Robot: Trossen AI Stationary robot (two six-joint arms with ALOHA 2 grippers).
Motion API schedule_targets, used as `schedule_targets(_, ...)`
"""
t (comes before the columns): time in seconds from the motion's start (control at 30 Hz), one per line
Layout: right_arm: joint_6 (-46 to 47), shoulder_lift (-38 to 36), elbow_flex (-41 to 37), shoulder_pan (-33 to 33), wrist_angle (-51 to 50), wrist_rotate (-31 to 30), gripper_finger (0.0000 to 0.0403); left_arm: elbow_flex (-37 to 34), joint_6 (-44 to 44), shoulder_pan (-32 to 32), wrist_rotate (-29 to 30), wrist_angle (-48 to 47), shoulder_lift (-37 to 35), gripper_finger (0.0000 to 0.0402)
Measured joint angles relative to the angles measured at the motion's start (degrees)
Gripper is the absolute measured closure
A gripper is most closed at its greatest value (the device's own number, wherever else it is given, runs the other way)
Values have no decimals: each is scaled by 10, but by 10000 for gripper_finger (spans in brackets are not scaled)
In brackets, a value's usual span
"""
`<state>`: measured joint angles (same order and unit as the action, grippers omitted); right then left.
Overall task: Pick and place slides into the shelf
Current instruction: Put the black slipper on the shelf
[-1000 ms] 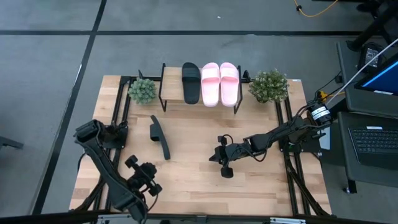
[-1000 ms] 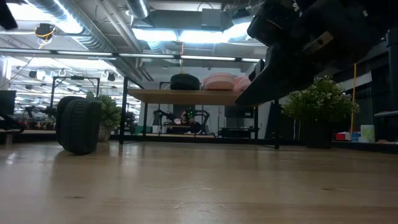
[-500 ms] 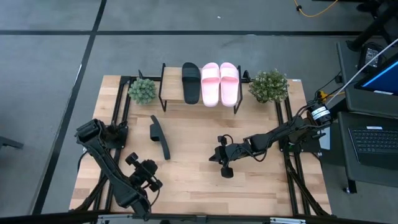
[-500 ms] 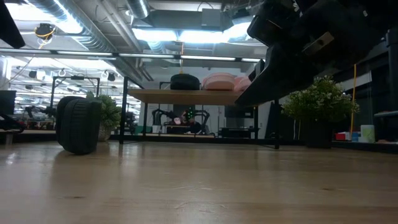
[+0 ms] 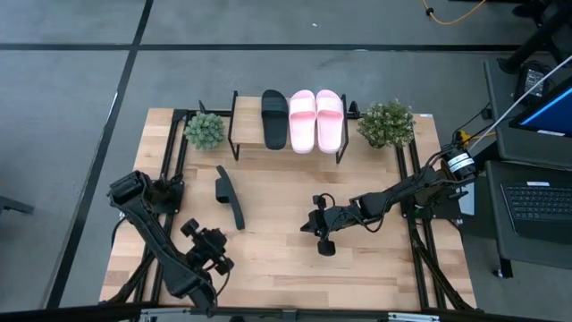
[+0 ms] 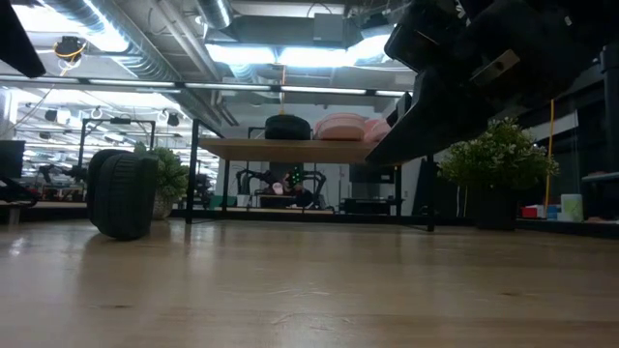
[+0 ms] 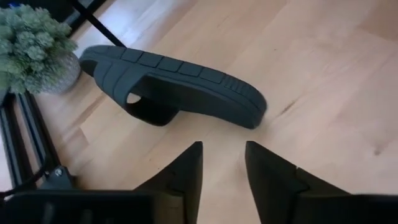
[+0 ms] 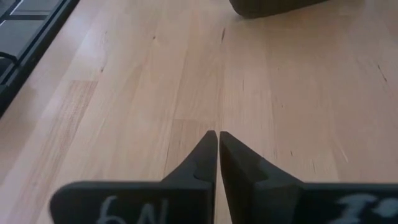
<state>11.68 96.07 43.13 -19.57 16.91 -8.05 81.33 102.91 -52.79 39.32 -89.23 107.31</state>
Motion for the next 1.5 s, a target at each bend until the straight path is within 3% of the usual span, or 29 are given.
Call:
schedule_targets(0.2, -1, 0, 0, 0, 0, 0, 382, -53, 61, -1, 17, 0, 0, 272)
schedule_targets(0.53, -2, 0, 0, 0, 0, 0, 382, -142, 195, -1, 17, 8, 0, 275)
schedule_targets(0.77, -2, 0, 0, 0, 0, 0, 382, -192, 212, -1, 29, 55, 0, 275)
schedule_targets(1.0, -2, 0, 0, 0, 0, 0, 382, -221, 212, 5, 91, 97, 0, 275)
schedule_targets(1.5, -4, 0, 0, 0, 0, 0, 382, -304, 241, 20, 97, 156, 0, 276)
